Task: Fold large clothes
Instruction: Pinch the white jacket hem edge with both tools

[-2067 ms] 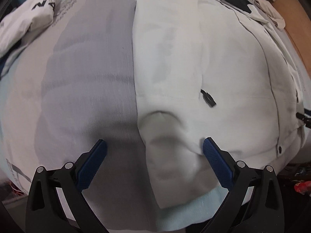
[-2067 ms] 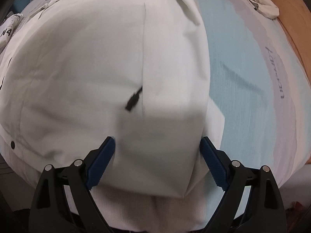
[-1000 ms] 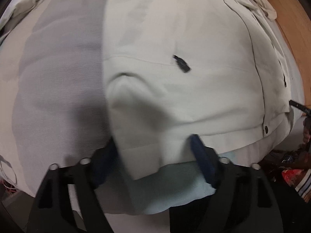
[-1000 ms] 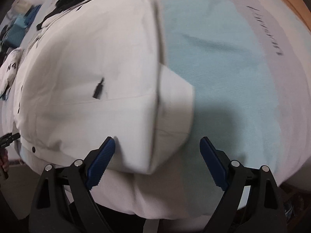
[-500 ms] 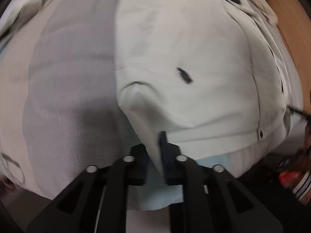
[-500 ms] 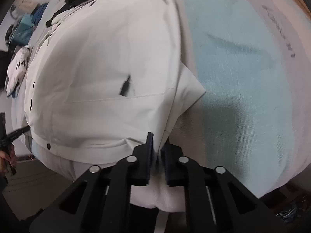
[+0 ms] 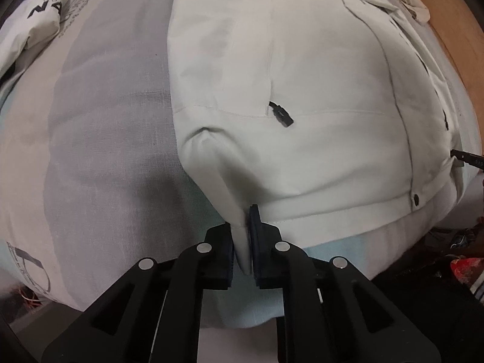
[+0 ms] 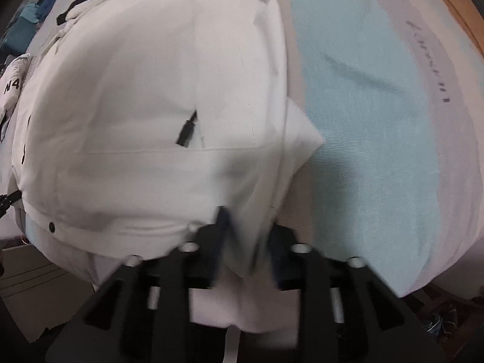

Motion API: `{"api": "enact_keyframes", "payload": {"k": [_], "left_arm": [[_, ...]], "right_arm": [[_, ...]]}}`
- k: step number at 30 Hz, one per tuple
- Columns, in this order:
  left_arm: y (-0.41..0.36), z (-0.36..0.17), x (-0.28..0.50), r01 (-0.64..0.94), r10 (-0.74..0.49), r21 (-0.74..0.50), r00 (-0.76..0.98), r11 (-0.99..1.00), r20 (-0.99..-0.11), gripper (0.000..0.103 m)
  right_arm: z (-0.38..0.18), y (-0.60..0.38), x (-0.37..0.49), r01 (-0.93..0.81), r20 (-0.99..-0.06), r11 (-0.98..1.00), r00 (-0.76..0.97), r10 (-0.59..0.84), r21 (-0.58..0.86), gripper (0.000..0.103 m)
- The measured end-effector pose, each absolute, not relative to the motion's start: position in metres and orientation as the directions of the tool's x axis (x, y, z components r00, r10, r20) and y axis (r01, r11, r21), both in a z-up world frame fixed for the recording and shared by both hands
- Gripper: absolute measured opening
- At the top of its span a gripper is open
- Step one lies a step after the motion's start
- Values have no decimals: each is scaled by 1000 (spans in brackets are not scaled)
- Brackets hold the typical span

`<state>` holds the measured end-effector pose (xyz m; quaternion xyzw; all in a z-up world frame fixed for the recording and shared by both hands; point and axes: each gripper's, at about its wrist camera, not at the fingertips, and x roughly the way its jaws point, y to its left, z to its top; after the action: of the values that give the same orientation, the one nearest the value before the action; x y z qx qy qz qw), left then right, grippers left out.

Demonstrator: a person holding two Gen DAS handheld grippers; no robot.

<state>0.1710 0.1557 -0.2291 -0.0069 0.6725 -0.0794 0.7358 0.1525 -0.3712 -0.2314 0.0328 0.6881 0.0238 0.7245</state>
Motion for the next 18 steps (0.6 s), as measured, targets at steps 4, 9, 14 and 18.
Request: {"api": "enact_keyframes", "payload": {"k": [4,9,14,18], "left_arm": [[153,-235,182,72,-102,-95,96,993,-990,62],[152,-246,191,43,-88,-85,77,995,-993,66],[146,-245,196,47,-90,-87,76,995,-993,48],[145,-241,194,43,-113,-110,66,993,-991,13]], "right_arm": [[-240,-373,161,14,-995,996,49,83,83,47],[-247,-373,166,24,-995,996,38,91,92,46],[-244,-368,162,6,-992,992,33,123,123,13],[-239,-368,161,28,-991,991,35,129,130,8]]}}
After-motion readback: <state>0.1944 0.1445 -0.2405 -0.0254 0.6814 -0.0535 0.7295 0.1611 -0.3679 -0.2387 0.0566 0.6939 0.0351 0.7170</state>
